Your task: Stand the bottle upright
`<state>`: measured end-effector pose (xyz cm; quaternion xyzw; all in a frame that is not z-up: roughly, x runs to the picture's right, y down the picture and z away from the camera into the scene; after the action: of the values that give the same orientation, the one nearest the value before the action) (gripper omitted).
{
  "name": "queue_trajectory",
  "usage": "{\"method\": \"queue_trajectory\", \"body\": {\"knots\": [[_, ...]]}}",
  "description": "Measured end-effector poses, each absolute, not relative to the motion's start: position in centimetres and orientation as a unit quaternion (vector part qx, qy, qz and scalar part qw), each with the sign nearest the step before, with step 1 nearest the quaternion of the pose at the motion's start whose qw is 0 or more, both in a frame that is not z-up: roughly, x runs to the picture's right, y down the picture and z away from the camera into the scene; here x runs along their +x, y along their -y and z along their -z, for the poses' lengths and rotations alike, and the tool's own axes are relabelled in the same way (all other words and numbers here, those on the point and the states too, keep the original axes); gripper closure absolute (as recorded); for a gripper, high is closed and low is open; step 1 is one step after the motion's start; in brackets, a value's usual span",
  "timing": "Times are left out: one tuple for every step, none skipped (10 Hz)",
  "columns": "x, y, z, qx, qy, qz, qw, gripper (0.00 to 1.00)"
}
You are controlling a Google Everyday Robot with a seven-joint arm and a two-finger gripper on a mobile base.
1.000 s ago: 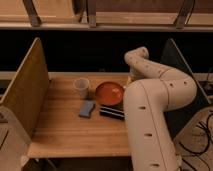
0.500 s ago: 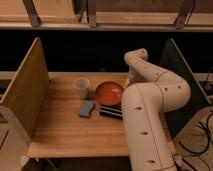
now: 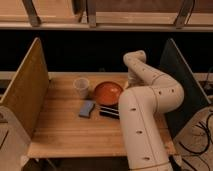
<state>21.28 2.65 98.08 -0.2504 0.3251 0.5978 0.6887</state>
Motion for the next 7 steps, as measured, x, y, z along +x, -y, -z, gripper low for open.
{"method": "queue_trajectory", "body": {"knots": [[21.1, -2.9, -98.2, -0.254, -0.334, -0.590, 0.690, 0.20], [21.0, -3.0, -98.4, -0.256, -0.342, -0.583, 0.691, 0.21], [20.9, -2.9, -98.6, -0.255, -0.345, -0.582, 0.691, 0.27], [20.9, -2.8, -98.7, -0.253, -0.345, -0.583, 0.691, 0.34], [20.8, -2.4, -99.0, -0.249, -0.345, -0.584, 0.691, 0.47], [20.8, -2.3, -99.2, -0.248, -0.344, -0.586, 0.691, 0.56], [20.7, -2.1, -99.3, -0.246, -0.343, -0.587, 0.690, 0.65]]}}
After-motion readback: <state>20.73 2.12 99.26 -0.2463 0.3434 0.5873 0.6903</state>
